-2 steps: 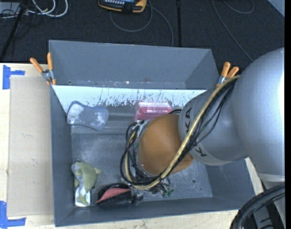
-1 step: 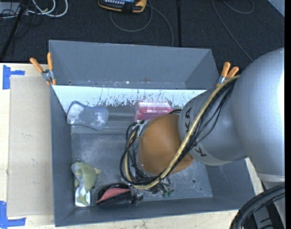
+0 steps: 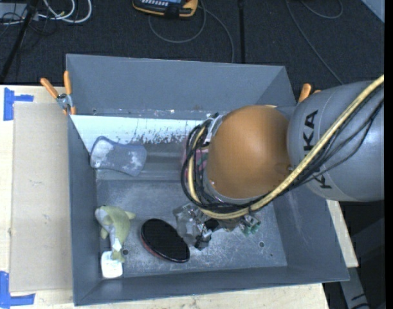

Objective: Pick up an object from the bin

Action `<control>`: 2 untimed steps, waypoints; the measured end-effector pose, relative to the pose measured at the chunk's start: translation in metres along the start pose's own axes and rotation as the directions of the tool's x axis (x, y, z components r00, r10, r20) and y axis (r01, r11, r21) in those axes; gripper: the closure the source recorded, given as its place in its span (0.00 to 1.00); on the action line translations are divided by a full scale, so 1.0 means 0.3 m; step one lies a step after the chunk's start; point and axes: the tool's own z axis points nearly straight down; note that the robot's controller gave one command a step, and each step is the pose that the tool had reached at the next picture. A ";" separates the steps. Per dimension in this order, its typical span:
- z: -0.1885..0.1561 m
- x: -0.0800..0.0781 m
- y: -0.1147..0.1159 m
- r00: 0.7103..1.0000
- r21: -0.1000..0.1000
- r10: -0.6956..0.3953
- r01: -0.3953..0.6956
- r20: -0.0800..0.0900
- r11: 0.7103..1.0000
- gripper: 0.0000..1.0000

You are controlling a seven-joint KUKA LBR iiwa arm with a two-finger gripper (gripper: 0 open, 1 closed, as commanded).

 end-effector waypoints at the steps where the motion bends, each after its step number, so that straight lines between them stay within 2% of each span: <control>1: 0.000 0.000 -0.001 1.000 0.000 0.002 -0.002 0.000 1.000 1.00; 2: 0.060 -0.003 0.027 0.998 0.002 -0.066 0.066 0.003 0.998 1.00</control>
Offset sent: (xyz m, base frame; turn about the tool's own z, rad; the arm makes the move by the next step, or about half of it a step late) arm -0.0101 0.0203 -0.0477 -0.1614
